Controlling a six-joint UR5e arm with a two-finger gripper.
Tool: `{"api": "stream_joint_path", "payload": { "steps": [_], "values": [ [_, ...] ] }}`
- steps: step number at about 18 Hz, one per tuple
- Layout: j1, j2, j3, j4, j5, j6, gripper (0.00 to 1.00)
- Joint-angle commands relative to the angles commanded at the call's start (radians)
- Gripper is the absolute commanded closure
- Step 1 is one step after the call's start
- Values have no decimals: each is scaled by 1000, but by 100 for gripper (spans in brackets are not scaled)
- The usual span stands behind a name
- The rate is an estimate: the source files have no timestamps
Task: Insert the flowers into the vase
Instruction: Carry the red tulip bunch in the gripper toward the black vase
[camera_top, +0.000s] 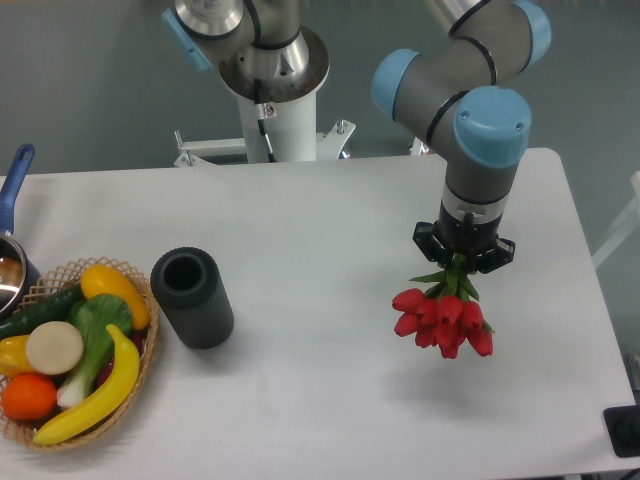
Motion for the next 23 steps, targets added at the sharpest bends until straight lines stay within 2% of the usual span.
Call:
{"api": "stream_joint_path", "payload": {
  "steps": [6,14,16,19,23],
  "values": [
    [0,0,3,-5,0,2,97],
    [-5,9,0,6,-23,0,99],
    [-14,11,3,21,-90,-3,99],
    [-41,11,-2,106,-187,-37,100],
    [-71,5,14,110,-374,-150,100]
  ]
}}
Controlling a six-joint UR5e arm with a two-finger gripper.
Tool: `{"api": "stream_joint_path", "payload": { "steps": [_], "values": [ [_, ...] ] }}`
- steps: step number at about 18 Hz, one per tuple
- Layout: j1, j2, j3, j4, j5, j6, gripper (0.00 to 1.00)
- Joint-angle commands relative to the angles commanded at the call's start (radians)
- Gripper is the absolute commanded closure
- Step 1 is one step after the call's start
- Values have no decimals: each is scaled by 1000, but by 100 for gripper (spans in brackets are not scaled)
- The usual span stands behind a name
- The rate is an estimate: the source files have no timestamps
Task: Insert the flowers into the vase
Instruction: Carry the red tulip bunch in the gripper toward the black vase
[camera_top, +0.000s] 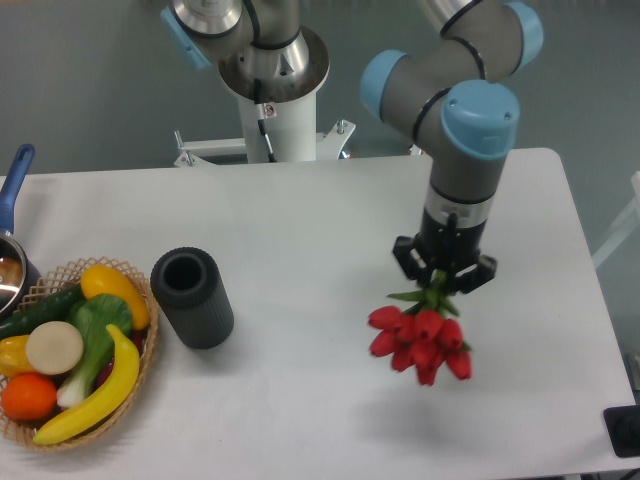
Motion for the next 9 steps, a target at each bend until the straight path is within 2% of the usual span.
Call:
{"api": "stream_joint_path", "payload": {
  "steps": [5,7,9],
  "values": [
    [-26,2,55,3,-128,-24,100],
    [-52,8,52,56,-204,-64,100],
    [-71,8,48,147,-308,-116,100]
  ]
}}
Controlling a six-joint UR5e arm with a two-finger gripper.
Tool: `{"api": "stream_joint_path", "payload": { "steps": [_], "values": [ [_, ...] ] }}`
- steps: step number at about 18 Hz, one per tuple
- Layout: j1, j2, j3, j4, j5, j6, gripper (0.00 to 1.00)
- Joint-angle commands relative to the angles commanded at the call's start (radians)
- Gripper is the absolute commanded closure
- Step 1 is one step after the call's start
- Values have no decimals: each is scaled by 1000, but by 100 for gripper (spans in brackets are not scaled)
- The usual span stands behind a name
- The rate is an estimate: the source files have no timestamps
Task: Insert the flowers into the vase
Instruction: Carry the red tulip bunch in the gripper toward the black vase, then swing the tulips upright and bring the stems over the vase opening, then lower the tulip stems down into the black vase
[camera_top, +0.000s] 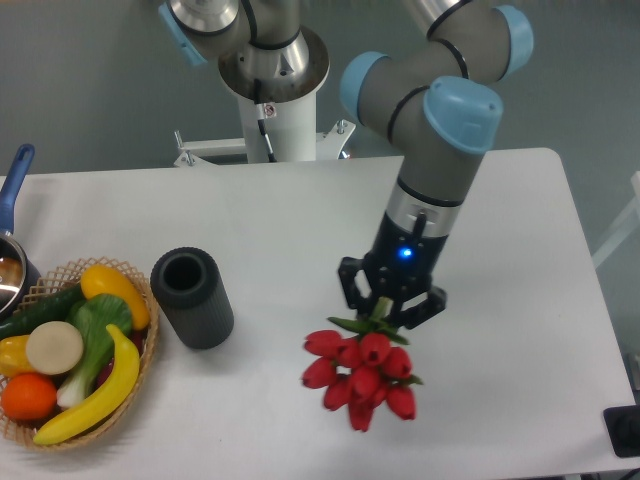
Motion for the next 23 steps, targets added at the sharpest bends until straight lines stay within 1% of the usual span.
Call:
{"api": "stream_joint_path", "payload": {
  "steps": [1,2,4,5,7,9,11,12,14,17,19,23],
  "values": [
    [-5,0,0,43,-43,-20,100],
    [-14,-2,-2,72,-66,-22,100],
    [-52,-2,2,105,-85,-22,99],
    [-64,-2,2,111,-108,-22,99],
    [-68,3,0,112,-227,-20,96],
    [-65,6,0,119,-319,-19,96],
    [-64,38,-11,119,-378,-13,95],
    [-63,49,-20,119,-402,-8,92],
    [-61,86,-64,122,-459,29,91],
    [-52,152,-173,125,-566,113,89],
    [-46,181,-230,126,-602,167,86],
    [-42,219,-314,125,-671,272,84]
  ]
}}
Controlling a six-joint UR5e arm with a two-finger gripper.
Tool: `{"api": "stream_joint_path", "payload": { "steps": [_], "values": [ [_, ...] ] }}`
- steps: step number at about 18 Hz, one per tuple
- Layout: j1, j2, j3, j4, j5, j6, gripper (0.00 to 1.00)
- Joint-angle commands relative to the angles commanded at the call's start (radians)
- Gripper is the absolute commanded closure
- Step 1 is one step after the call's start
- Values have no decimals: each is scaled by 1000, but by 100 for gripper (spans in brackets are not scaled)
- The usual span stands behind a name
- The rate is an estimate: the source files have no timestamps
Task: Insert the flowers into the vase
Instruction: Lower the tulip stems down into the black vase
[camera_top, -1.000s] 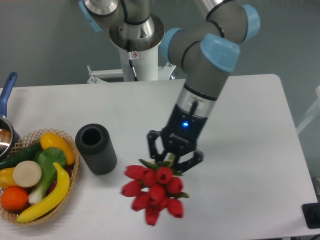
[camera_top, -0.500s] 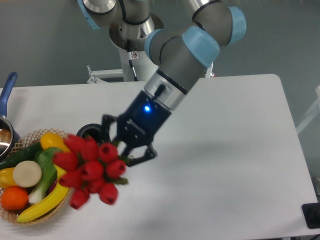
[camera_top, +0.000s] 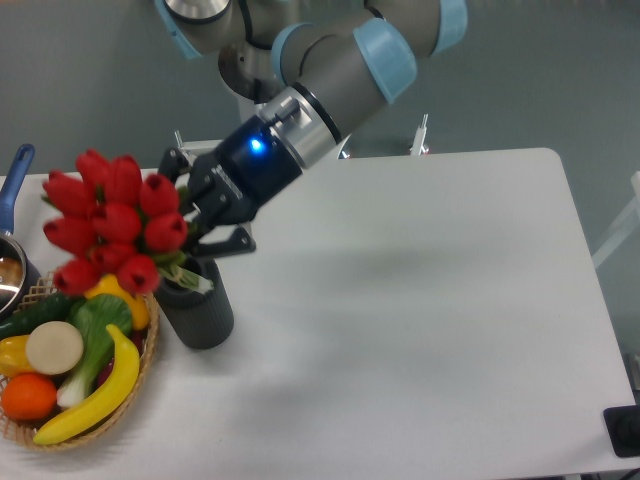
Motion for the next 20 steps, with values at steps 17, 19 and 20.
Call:
{"api": "stream_joint_path", "payload": {
  "steps": [17,19,20],
  "values": [
    [11,34,-149,0,-29,155,84],
    [8,25,-161,0,-28,181,82],
    [8,14,-166,0,-26,186,82]
  ]
}}
